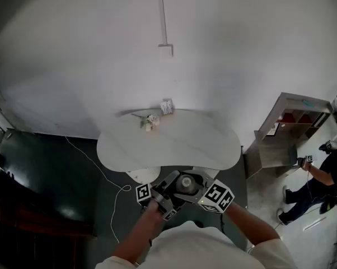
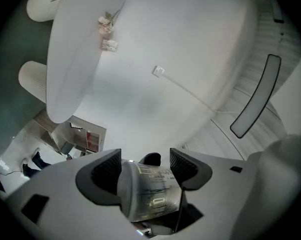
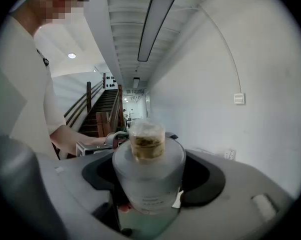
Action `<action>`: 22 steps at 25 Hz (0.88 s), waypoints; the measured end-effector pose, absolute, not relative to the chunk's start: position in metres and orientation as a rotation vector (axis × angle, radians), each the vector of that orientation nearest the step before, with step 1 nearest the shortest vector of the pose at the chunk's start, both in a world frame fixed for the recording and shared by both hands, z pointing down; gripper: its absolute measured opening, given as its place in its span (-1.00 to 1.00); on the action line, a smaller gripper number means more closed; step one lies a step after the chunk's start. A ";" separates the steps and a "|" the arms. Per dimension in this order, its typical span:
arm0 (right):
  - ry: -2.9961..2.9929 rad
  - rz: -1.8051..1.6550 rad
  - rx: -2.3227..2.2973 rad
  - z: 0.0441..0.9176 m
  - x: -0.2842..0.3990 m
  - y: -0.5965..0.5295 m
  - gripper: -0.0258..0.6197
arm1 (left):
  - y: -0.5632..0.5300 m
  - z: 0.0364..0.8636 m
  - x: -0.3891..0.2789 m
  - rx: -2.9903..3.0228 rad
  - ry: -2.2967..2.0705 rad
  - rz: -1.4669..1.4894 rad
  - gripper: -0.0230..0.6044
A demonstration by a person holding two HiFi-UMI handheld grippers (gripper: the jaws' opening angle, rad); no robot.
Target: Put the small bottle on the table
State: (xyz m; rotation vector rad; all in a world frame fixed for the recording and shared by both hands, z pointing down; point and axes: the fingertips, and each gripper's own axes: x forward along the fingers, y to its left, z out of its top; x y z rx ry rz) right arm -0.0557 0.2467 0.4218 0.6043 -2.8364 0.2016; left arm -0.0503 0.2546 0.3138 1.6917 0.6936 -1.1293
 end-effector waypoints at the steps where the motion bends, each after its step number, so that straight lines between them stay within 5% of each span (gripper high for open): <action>1: -2.837 0.201 0.603 0.422 -0.055 0.248 0.18 | 0.256 0.314 -0.049 1.691 0.692 -1.129 -0.01; 22: -2.840 0.209 0.541 0.434 -0.026 0.257 0.18 | 0.262 0.327 -0.019 1.692 0.647 -1.149 -0.01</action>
